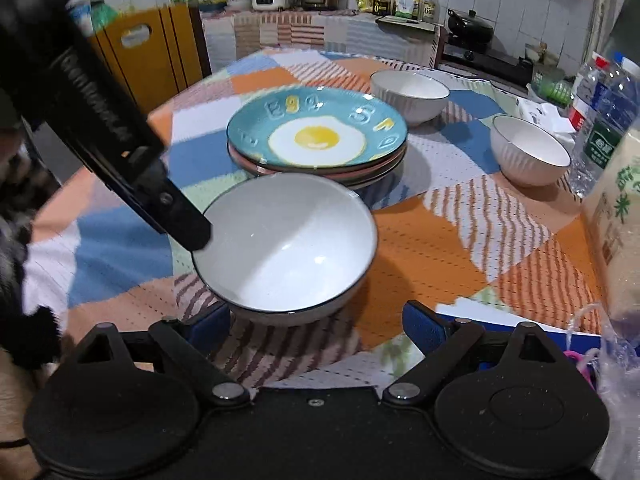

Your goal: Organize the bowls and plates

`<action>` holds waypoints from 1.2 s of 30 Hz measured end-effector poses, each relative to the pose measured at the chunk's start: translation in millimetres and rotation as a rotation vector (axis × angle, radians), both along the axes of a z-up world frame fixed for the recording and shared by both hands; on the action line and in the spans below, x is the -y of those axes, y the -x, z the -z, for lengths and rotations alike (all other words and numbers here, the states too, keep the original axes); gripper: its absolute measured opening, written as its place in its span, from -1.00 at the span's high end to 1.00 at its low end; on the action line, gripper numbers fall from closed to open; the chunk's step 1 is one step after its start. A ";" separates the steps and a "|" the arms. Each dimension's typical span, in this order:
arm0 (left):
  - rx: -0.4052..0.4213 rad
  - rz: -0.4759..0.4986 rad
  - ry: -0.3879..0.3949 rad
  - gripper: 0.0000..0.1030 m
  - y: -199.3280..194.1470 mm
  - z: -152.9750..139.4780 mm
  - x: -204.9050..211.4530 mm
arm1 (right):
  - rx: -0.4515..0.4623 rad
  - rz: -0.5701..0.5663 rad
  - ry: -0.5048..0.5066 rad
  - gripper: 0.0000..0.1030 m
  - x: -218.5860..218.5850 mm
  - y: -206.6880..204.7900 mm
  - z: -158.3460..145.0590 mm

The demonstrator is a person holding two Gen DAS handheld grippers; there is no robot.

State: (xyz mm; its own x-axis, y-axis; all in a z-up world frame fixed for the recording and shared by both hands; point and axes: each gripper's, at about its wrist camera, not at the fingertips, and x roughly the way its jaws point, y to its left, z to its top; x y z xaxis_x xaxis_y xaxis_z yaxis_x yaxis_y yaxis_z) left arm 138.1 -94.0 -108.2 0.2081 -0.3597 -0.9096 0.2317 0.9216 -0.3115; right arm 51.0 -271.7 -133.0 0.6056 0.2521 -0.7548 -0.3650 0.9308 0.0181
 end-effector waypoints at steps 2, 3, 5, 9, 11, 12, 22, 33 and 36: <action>0.028 -0.002 0.003 0.38 -1.4 -11.9 -1.2 | 0.020 0.011 -0.030 -0.85 11.9 -2.7 -9.0; 0.044 -0.004 0.004 0.37 -2.5 -17.3 -1.2 | 0.030 0.018 -0.047 -0.85 17.6 -5.6 -13.8; 0.086 -0.008 0.003 0.35 -5.5 -28.9 -0.3 | 0.065 0.039 -0.070 -0.85 27.4 -12.7 -21.7; 0.167 -0.036 0.017 0.30 -17.7 -48.0 2.1 | 0.154 0.062 -0.043 -0.85 35.5 -35.1 -29.4; 0.197 -0.053 0.032 0.29 -26.4 -56.2 5.0 | 0.198 0.084 -0.033 -0.85 39.3 -49.7 -31.4; 0.214 -0.062 0.039 0.27 -30.0 -60.4 7.1 | 0.213 0.106 -0.031 -0.85 41.0 -58.9 -32.7; 0.317 -0.101 0.080 0.11 -83.1 -73.0 38.4 | 0.157 0.365 -0.160 -0.85 96.5 -143.2 -37.8; 0.334 -0.083 0.092 0.13 -164.4 -25.4 105.0 | 0.054 0.563 -0.196 -0.40 139.7 -204.4 -24.9; 0.314 -0.126 0.146 0.13 -179.5 -6.0 115.8 | 0.018 0.663 -0.202 -0.17 144.1 -216.4 -5.3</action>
